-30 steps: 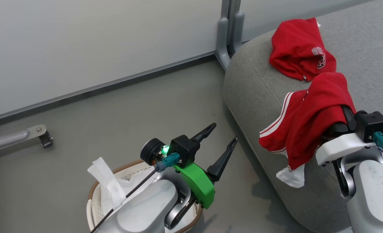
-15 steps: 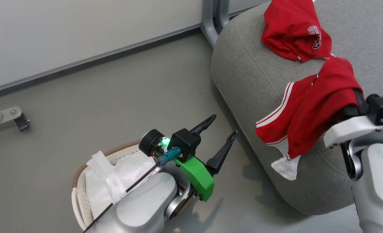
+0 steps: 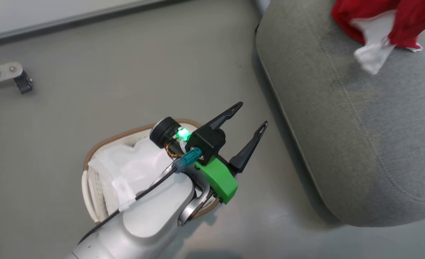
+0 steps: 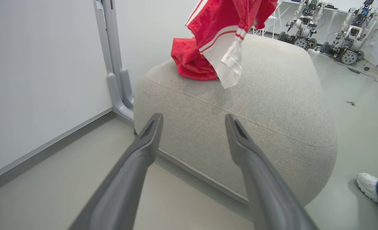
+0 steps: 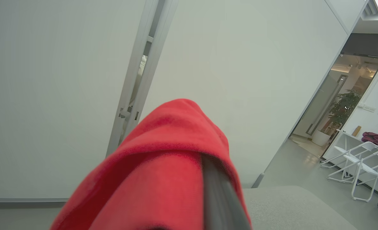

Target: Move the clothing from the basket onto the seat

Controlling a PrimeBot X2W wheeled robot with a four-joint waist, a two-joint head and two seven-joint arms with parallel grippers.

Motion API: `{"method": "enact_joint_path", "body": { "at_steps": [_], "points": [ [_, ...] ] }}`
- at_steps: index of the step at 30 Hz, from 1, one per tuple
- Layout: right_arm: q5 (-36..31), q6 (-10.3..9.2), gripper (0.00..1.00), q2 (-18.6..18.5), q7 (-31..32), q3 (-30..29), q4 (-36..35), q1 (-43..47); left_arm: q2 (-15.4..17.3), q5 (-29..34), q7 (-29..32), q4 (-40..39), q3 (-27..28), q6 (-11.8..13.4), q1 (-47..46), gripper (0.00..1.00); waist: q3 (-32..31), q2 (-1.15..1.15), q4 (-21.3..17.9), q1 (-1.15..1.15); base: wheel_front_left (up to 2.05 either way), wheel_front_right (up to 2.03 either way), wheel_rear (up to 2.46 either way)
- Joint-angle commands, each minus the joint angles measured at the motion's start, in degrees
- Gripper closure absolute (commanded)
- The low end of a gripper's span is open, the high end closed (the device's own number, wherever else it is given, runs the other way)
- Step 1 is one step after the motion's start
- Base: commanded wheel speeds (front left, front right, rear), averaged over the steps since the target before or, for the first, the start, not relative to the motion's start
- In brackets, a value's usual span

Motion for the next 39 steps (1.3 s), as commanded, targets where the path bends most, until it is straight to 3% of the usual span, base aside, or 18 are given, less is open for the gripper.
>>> {"method": "enact_joint_path", "body": {
  "at_steps": [1,8,14,18,24,25,26,27,28,29,39],
  "points": [
    [0.12,-0.08,1.00,-2.11,1.21,-0.86,0.64,-2.76,0.91,0.68,0.25,-0.68,-0.25,0.27,-1.45,0.00,4.81,0.00,3.94,-0.01,0.00,0.00,0.00],
    [-1.16,-0.08,1.00,-11.48,5.50,-5.75,4.91,-11.43,1.27,2.73,1.35,-4.54,-1.01,1.02,-3.68,0.00,9.82,0.00,8.56,-0.01,0.00,0.00,0.00],
    [-3.55,-0.08,1.00,-16.04,6.83,-12.12,10.74,-13.18,2.25,3.41,2.23,-7.63,-1.62,1.84,-4.43,0.00,13.16,0.00,11.54,-0.01,0.00,0.00,0.00],
    [-4.98,-0.07,1.00,-15.70,5.93,-16.49,15.04,-11.54,3.20,3.85,3.36,-8.87,-2.39,1.86,-4.31,0.00,14.82,0.00,12.38,-0.01,0.00,0.00,0.00],
    [-8.79,-0.08,0.99,-11.52,3.87,-22.59,21.94,-8.69,5.26,4.57,5.15,-10.96,-2.60,2.61,-4.81,0.00,17.30,0.00,11.43,-0.01,0.00,0.00,0.00],
    [-9.48,-0.08,0.91,-11.07,3.66,-23.41,22.80,-8.46,5.51,4.63,5.37,-11.35,-2.60,2.67,-4.88,0.00,17.62,0.00,11.22,-0.01,0.00,0.00,0.00],
    [-10.18,-0.08,0.63,-10.34,3.20,-24.34,23.84,-8.15,5.85,4.70,5.70,-11.74,-2.58,2.89,-5.00,0.00,17.96,0.00,10.94,-0.01,0.00,0.00,0.00],
    [-10.75,-0.08,0.50,-9.71,2.90,-24.95,24.63,-7.92,6.17,4.75,5.73,-11.91,-2.55,2.97,-5.05,0.00,18.13,0.00,10.72,-0.01,0.00,0.00,0.00],
    [-11.40,-0.08,0.17,-9.01,2.40,-25.39,25.57,-7.68,6.54,4.75,5.95,-12.06,-2.49,3.07,-5.10,0.00,18.33,0.00,10.40,-0.01,0.00,0.00,0.00],
    [-11.77,-0.08,0.00,-8.54,1.93,-25.76,26.27,-7.66,6.76,4.74,6.15,-12.15,-2.42,3.14,-5.12,0.00,18.41,0.00,10.14,-0.01,0.00,0.00,0.00],
    [-11.08,-0.08,0.00,-6.41,-6.28,-22.51,31.82,-7.06,7.70,3.48,5.76,-12.46,-1.92,3.82,-4.36,0.00,16.46,0.00,6.21,-0.01,0.00,0.00,0.00]
  ]
}}
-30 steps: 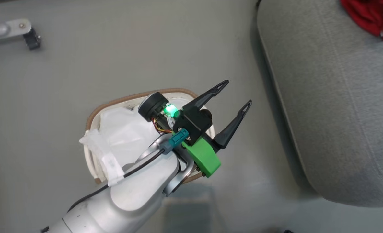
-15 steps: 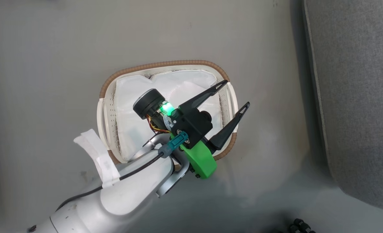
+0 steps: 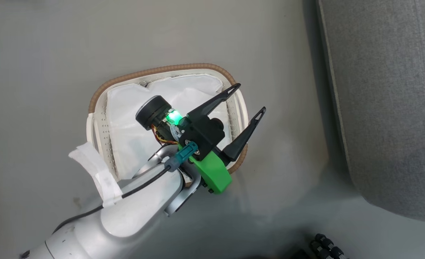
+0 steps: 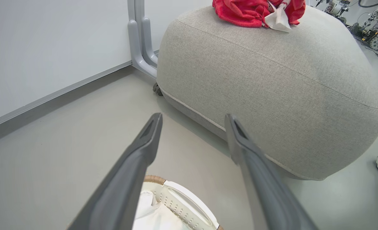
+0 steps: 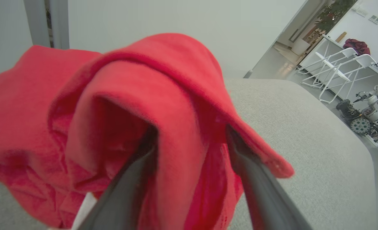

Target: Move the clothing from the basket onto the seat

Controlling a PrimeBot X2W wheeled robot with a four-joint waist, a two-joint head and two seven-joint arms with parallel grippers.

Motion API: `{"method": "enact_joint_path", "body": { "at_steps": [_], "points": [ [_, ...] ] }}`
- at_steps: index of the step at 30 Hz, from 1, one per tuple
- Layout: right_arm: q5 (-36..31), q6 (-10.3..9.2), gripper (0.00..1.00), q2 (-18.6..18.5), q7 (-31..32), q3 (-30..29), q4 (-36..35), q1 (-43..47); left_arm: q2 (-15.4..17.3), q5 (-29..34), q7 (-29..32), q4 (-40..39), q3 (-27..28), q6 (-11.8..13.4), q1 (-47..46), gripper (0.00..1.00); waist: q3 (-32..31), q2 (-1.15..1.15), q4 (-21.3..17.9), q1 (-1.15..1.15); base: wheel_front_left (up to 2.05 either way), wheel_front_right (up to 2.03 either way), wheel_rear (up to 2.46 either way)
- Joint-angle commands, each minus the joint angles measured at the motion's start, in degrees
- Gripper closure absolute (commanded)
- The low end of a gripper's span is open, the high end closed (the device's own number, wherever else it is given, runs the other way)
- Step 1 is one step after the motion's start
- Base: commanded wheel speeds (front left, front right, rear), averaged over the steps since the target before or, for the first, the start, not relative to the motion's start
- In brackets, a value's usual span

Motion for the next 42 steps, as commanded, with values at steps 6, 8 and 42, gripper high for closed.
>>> {"method": "enact_joint_path", "body": {
  "at_steps": [6,8,42],
  "points": [
    [5.89,-0.08,0.00,1.15,-2.69,5.29,0.19,4.14,0.84,-1.89,-1.92,1.44,1.67,0.85,1.11,0.00,-4.37,0.00,-3.27,0.00,0.00,0.00,0.00],
    [7.40,-0.08,0.00,1.20,-2.76,7.17,-0.55,5.98,0.58,-2.41,-2.50,2.12,1.98,0.84,1.40,0.00,-5.77,0.00,-3.46,0.00,0.00,0.00,0.00],
    [11.77,-0.07,0.00,21.15,-2.81,21.47,-16.53,32.76,-2.83,-4.45,-6.68,9.30,28.54,2.68,28.54,0.00,-35.31,0.00,8.36,0.00,0.00,0.00,0.00]
  ]
}}
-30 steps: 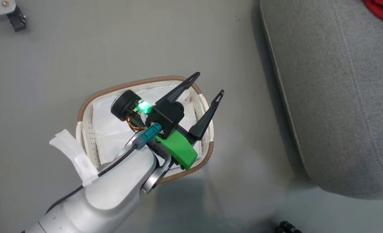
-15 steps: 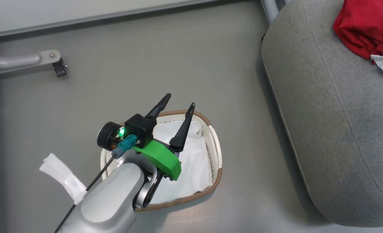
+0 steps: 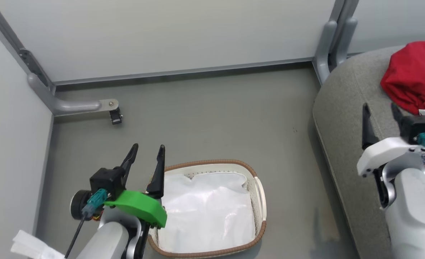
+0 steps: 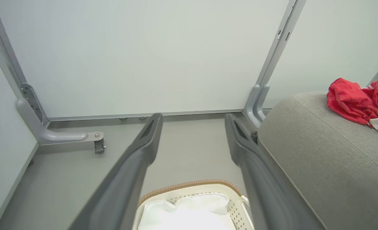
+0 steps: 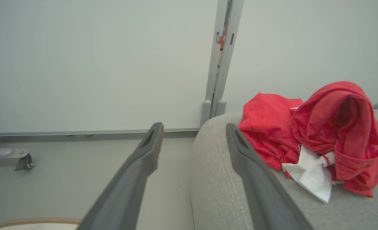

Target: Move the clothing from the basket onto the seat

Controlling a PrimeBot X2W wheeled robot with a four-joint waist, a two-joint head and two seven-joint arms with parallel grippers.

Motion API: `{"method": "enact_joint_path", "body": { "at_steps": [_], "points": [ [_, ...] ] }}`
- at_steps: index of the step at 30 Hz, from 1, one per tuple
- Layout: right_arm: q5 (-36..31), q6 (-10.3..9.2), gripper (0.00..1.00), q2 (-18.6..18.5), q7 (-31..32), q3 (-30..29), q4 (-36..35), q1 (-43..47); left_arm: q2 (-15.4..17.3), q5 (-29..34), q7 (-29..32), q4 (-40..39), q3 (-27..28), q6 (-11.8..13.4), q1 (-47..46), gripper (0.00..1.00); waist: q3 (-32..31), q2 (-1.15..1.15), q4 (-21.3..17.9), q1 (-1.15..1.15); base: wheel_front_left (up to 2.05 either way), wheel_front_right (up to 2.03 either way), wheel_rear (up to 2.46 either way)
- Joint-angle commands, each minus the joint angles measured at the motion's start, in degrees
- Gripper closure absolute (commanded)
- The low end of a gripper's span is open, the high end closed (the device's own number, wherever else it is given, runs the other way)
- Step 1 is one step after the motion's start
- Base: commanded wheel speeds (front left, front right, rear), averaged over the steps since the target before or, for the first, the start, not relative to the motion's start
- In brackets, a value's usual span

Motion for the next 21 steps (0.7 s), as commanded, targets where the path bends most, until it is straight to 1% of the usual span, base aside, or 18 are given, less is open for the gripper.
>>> {"method": "enact_joint_path", "body": {
  "at_steps": [1,5,10,12,18,21],
  "points": [
    [0.38,-0.07,0.00,0.33,-0.23,0.33,-1.16,1.91,0.31,0.86,-0.17,-0.38,1.16,0.26,1.99,0.00,-2.85,0.00,2.66,0.00,0.00,0.00,0.00],
    [1.30,-0.06,0.00,3.10,-0.26,2.37,-6.05,6.55,-0.03,2.36,-0.18,-1.60,5.06,0.42,5.69,0.00,-3.31,0.00,3.44,0.00,0.00,0.00,0.00],
    [1.88,-0.06,0.00,4.54,-0.27,4.11,-11.90,12.63,-1.12,4.24,-0.18,-2.57,8.42,-0.17,9.29,0.00,-3.81,0.00,4.08,0.00,0.00,0.00,0.00],
    [2.26,-0.06,0.00,4.74,-0.28,4.89,-13.86,15.12,-1.66,4.87,-0.17,-2.78,9.29,-0.52,10.47,0.00,-4.02,0.00,4.25,0.00,0.00,0.00,0.00],
    [8.44,-0.06,0.00,4.79,-0.28,7.72,-18.24,21.12,-2.96,6.54,-0.18,-3.68,12.53,-1.17,13.62,0.00,-4.79,0.00,4.77,0.00,0.00,0.00,0.00],
    [9.37,-0.06,0.00,4.81,-0.28,8.30,-19.62,22.90,-3.44,7.33,-0.18,-4.52,14.40,-1.51,15.60,0.00,-5.14,0.00,4.70,0.00,0.00,0.00,0.00]
  ]
}}
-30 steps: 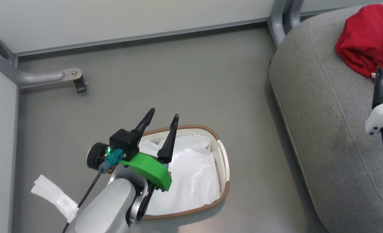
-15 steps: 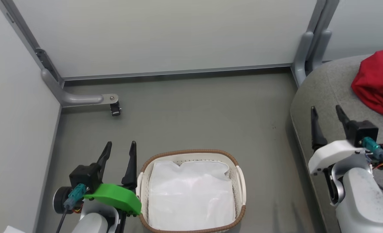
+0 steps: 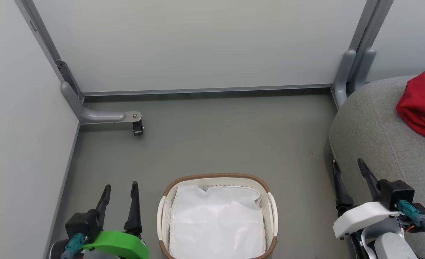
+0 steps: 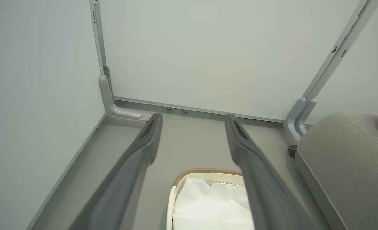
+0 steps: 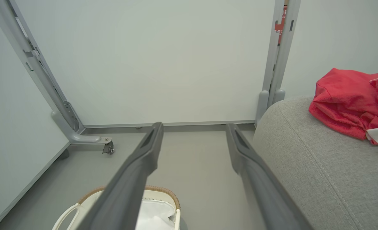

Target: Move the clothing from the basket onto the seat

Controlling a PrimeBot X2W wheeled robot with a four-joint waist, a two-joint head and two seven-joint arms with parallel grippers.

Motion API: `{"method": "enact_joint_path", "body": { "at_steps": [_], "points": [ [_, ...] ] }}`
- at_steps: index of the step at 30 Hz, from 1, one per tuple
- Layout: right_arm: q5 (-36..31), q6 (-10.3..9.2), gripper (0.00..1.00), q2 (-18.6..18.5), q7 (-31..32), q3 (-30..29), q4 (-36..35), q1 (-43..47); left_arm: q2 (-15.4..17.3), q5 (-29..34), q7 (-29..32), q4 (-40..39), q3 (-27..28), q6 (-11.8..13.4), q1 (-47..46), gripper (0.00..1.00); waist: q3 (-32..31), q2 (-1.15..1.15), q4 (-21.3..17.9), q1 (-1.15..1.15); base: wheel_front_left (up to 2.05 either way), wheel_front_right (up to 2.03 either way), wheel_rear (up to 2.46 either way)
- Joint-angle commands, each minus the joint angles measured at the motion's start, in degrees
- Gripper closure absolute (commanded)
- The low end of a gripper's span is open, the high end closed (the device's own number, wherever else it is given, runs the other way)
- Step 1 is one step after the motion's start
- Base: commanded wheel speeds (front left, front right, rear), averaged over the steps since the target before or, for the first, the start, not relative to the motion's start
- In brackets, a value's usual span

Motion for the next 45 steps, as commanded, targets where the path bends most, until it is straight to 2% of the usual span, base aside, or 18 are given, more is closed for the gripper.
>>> {"method": "enact_joint_path", "body": {
  "at_steps": [1,16,45],
  "points": [
    [0.43,-0.06,0.00,-0.24,-0.26,0.10,-0.58,1.08,-0.27,0.94,-0.18,-0.50,0.71,-0.28,1.33,0.00,-0.18,0.00,-0.04,0.01,0.00,0.00,0.00],
    [0.68,-0.06,0.00,-0.22,-0.27,1.32,-1.16,2.63,-2.63,4.98,-0.18,-2.17,6.92,-1.27,5.25,0.00,-0.46,0.00,0.19,0.01,0.00,0.00,0.00],
    [1.56,-0.06,0.00,-0.22,-0.27,2.72,0.49,2.07,-5.03,8.01,-0.18,0.68,9.44,-4.26,4.65,0.00,-0.48,0.00,-0.04,0.01,0.00,0.00,0.00]
  ]
}}
